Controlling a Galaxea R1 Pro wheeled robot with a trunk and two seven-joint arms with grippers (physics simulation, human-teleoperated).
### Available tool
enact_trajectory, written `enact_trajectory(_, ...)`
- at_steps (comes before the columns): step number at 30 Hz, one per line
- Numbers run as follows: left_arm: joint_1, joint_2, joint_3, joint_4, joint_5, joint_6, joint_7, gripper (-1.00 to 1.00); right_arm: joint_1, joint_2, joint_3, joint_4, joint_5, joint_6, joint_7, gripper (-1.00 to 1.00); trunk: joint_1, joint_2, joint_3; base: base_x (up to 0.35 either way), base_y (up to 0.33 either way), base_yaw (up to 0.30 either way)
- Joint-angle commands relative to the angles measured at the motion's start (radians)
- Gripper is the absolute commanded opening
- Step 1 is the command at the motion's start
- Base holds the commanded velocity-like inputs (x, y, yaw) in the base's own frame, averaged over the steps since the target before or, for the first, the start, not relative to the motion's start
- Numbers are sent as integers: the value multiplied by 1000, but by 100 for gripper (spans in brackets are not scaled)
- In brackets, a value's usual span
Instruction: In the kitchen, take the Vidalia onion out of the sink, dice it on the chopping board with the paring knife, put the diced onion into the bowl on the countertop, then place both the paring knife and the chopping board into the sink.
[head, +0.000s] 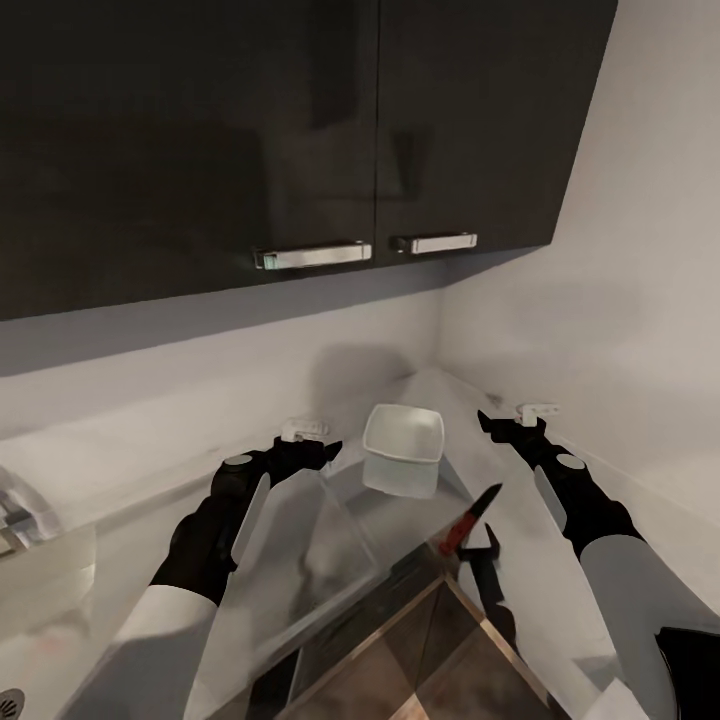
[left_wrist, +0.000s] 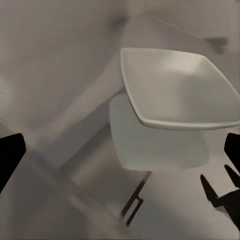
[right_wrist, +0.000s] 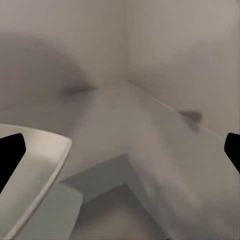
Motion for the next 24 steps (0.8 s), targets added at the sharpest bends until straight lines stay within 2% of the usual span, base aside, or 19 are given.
enact_trajectory(1,-1,0,1,-1,1,6,-3,100,-1,0,-3,1,-4,-1,7,100,1,-2,-2,48,9,0)
enact_trajectory(13,-1,0,1,-1,1,6,-3,100,-1,0,-3,1,-4,-1,7,100,1,-2,-2,14,1,-109)
enact_trajectory(24,-1,0,1,-1,1,5,-3,100,-1,0,-3,1,-4,-1,7,100,1,-2,-2,179,-22,-7)
